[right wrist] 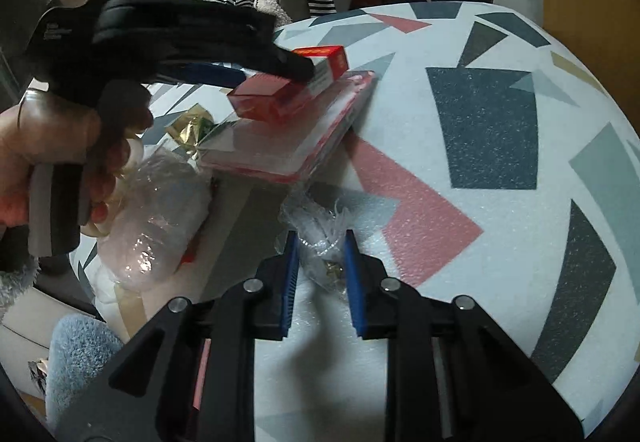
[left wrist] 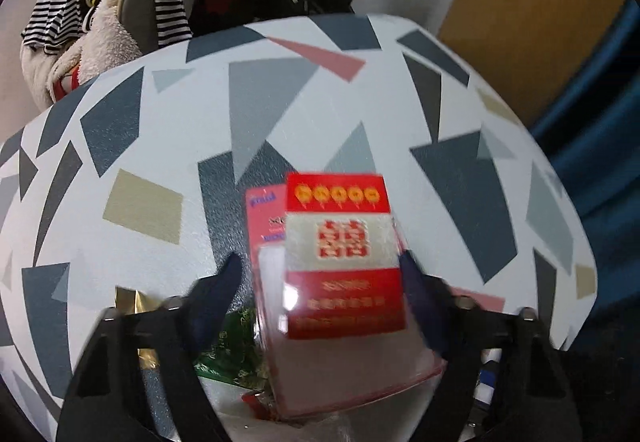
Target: Collect trash
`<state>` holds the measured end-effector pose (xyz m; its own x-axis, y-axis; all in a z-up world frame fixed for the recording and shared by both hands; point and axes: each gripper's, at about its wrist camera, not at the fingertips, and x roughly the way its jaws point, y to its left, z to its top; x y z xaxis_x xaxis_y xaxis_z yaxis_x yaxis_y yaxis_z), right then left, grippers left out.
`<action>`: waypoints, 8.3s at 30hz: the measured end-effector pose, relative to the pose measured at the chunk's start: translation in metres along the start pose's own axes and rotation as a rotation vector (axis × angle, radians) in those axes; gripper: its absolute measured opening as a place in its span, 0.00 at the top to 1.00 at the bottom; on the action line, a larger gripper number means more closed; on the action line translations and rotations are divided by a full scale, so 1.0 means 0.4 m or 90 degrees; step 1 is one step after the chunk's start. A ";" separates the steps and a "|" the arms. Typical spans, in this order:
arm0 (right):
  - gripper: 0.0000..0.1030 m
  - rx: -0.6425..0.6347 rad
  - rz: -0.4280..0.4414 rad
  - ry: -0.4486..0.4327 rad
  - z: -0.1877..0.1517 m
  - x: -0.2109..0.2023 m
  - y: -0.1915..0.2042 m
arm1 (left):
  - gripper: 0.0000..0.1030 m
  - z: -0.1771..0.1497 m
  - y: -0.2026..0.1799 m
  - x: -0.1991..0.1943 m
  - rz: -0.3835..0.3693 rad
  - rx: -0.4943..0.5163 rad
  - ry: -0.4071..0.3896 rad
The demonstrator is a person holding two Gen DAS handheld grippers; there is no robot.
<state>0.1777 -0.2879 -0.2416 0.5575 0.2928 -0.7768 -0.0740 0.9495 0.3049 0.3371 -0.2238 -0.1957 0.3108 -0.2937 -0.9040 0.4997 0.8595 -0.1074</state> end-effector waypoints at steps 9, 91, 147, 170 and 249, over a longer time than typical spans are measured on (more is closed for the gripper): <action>0.79 0.026 -0.058 -0.032 -0.025 -0.069 -0.022 | 0.48 -0.018 0.053 -0.040 0.009 -0.019 -0.030; 0.79 -0.184 0.038 0.208 -0.511 0.134 0.425 | 0.47 -0.983 0.138 -0.417 0.008 -0.011 -0.238; 0.06 -0.313 -0.001 -0.067 -0.384 -0.180 0.373 | 0.47 -0.937 -0.005 -0.291 -0.019 0.095 -0.142; 0.06 -0.305 -0.012 -0.058 -0.384 -0.168 0.375 | 0.06 -0.930 0.090 -0.339 0.009 -0.032 -0.207; 0.06 -0.028 -0.176 -0.058 0.093 -0.024 -0.010 | 0.26 -0.476 0.365 -0.381 0.116 -0.118 -0.260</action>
<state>0.2033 -0.2989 -0.2149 0.6327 0.0125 -0.7743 0.0566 0.9964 0.0624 0.2088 0.0260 -0.1524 0.6899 -0.2398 -0.6830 0.2665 0.9614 -0.0683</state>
